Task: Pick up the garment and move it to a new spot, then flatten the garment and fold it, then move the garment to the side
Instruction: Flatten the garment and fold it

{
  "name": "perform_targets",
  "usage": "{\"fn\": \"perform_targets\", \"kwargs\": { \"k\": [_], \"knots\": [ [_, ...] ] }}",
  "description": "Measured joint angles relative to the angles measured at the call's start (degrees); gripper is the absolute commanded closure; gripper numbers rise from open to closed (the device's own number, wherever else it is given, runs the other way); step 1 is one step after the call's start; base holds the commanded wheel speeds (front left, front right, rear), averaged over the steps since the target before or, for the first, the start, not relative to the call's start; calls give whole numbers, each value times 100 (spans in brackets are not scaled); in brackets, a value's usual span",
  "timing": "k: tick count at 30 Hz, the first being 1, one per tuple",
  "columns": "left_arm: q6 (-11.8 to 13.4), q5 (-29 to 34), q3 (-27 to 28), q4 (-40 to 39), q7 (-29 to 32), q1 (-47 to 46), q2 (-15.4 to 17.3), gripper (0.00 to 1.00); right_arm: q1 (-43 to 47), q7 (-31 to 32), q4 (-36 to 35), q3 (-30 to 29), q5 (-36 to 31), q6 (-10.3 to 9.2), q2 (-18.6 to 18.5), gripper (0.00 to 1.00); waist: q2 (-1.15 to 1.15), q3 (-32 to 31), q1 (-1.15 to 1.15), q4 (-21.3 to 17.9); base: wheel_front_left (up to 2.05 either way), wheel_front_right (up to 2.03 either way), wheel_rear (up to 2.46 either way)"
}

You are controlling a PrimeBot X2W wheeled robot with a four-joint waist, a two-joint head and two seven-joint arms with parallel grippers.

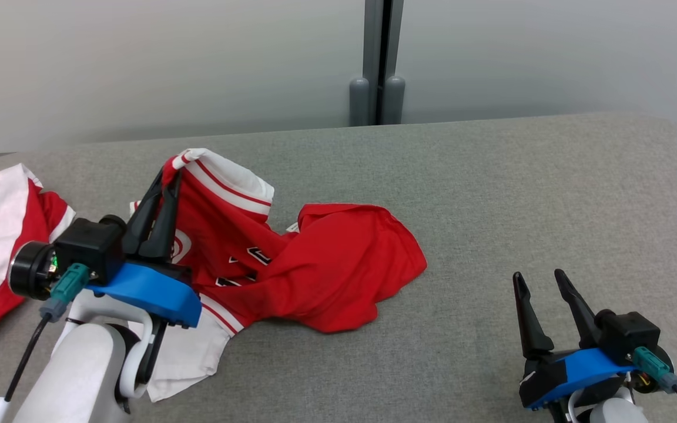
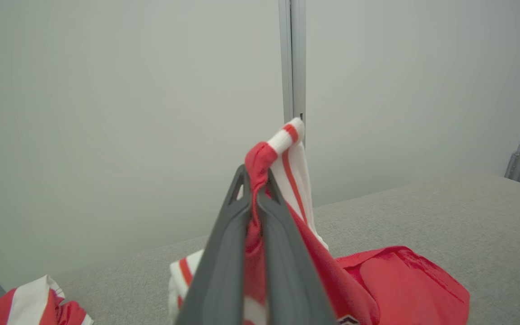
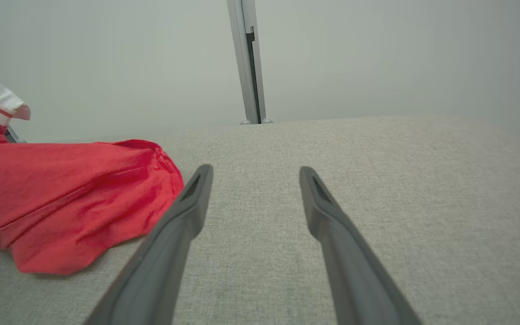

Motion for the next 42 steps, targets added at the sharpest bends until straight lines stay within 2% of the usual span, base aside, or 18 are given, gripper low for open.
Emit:
{"fn": "perform_targets", "kwargs": {
  "k": [8,21,33,42],
  "knots": [
    [49,-40,137,70,-60,-82,136,100,-92,-2,-10,-3,5,0,-1,0,0,210,0,-187,0,0,0],
    [-2,-80,435,721,-210,-948,454,100,-455,-7,-143,-116,-36,0,0,0,0,938,0,-667,0,0,0],
    [-213,-90,580,1851,-422,-1934,691,100,-732,-7,-271,-174,-35,0,1,0,0,1516,0,-1041,0,0,0],
    [-378,-125,594,3211,-669,-2585,770,100,-904,-7,-326,-126,-26,0,0,0,0,1789,1,-1225,0,0,0]
  ]
}}
